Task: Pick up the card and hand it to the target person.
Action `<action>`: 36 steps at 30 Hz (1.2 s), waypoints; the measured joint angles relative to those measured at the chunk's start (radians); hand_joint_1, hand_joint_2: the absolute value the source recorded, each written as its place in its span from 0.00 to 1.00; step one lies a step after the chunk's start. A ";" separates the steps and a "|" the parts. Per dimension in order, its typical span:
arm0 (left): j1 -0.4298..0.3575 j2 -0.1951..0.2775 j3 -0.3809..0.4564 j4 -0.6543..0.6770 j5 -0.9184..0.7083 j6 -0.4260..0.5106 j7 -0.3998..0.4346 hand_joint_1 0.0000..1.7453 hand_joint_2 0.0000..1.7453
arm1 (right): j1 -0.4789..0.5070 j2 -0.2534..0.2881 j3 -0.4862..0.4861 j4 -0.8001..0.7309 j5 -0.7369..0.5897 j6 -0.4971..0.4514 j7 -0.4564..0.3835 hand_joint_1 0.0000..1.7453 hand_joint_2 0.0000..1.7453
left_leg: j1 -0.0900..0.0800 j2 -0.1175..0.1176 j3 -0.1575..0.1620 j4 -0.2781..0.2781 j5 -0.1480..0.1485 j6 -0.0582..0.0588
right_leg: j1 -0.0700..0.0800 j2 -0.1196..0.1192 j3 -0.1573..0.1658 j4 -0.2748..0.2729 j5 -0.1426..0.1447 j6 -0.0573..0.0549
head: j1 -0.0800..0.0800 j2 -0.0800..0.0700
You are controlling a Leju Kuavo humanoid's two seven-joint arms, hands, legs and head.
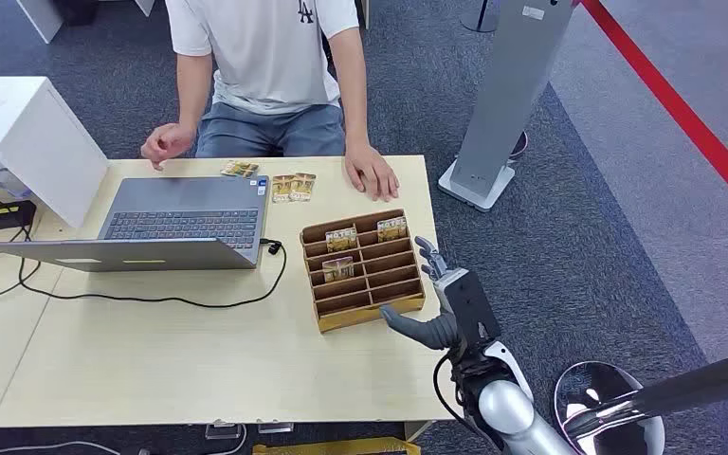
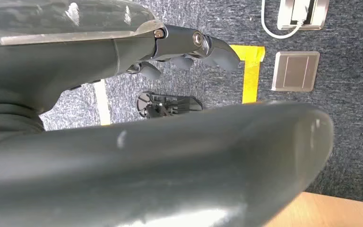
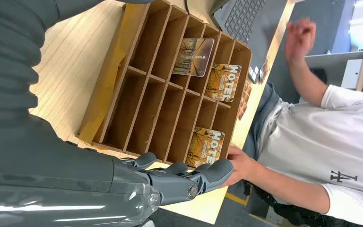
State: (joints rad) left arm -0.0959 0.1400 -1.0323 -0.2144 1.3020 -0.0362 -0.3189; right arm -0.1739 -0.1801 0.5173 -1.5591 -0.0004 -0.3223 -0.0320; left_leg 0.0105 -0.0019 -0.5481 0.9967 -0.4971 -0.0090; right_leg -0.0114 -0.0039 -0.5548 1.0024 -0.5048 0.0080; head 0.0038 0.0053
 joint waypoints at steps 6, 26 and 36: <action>0.000 0.000 0.000 0.000 0.000 -0.002 0.000 0.00 0.00 | -0.007 0.000 0.002 0.000 0.124 -0.025 0.048 0.00 1.00 | 0.000 0.000 0.000 0.000 0.000 0.000 | 0.000 0.000 0.000 0.000 0.000 0.000 | 0.000 0.000; -0.009 0.000 0.000 0.000 -0.018 -0.013 -0.003 0.00 0.00 | -0.252 0.052 0.185 0.045 0.951 0.090 0.362 0.72 1.00 | 0.000 0.000 -0.001 0.000 0.000 0.000 | 0.000 -0.001 0.000 0.000 0.000 0.000 | 0.000 0.000; -0.021 0.000 -0.001 0.000 -0.033 -0.009 0.008 0.00 0.00 | -0.353 0.092 0.317 0.224 1.113 0.118 0.432 0.42 1.00 | 0.000 -0.001 -0.001 0.000 0.001 0.000 | 0.000 -0.001 0.000 0.000 0.000 0.000 | 0.000 0.000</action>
State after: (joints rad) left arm -0.1171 0.1400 -1.0330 -0.2144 1.2691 -0.0450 -0.3111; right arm -0.5270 -0.0878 0.8339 -1.3347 1.1131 -0.2046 0.4004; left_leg 0.0106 -0.0025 -0.5494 0.9967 -0.4965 -0.0090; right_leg -0.0113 -0.0049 -0.5550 1.0028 -0.5047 0.0079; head 0.0040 0.0053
